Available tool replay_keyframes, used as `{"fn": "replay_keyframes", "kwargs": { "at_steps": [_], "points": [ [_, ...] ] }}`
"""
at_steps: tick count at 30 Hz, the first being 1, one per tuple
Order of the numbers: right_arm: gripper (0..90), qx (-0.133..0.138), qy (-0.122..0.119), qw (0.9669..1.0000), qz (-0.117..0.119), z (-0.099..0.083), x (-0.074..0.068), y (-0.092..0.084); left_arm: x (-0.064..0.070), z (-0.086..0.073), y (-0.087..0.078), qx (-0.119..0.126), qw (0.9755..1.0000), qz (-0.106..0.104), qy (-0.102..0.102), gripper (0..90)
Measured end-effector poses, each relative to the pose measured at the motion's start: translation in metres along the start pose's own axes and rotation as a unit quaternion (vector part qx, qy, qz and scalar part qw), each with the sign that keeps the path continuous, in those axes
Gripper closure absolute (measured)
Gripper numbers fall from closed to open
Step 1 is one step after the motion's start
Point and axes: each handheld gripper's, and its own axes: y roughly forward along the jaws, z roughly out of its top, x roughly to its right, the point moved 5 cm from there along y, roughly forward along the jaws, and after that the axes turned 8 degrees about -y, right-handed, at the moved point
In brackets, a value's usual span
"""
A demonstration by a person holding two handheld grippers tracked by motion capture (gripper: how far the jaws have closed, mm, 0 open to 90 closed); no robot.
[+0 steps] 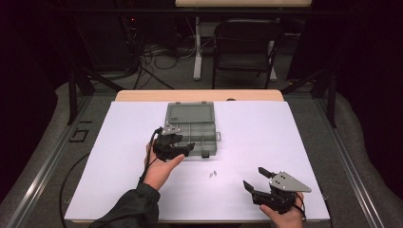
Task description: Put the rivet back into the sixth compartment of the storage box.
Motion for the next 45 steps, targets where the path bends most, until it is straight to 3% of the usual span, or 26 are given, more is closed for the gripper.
{"fn": "replay_keyframes", "kwargs": {
  "at_steps": [16,23,29,41,45],
  "points": [
    [28.3,-0.002,0.001,1.0000,0.000,0.000,0.000,0.000,0.034,-0.012,0.007,-0.016,0.9988,-0.034,0.032,40.6],
    [28.3,0.000,0.000,1.0000,0.000,0.000,0.000,0.000,0.044,-0.021,0.012,-0.024,0.9980,-0.048,0.035,41.7],
    [28.3,0.000,0.000,1.0000,0.000,0.000,0.000,0.000,0.051,-0.033,0.019,-0.039,0.9966,-0.064,0.033,46.5],
    [28.3,0.000,-0.001,1.0000,0.001,0.000,0.000,0.000,0.062,-0.048,0.034,-0.073,0.9938,-0.071,0.043,63.0],
    [28.3,0.000,0.000,1.0000,0.001,0.000,0.000,0.000,0.066,-0.052,0.040,-0.089,0.9919,-0.071,0.058,67.2]
  ]
}}
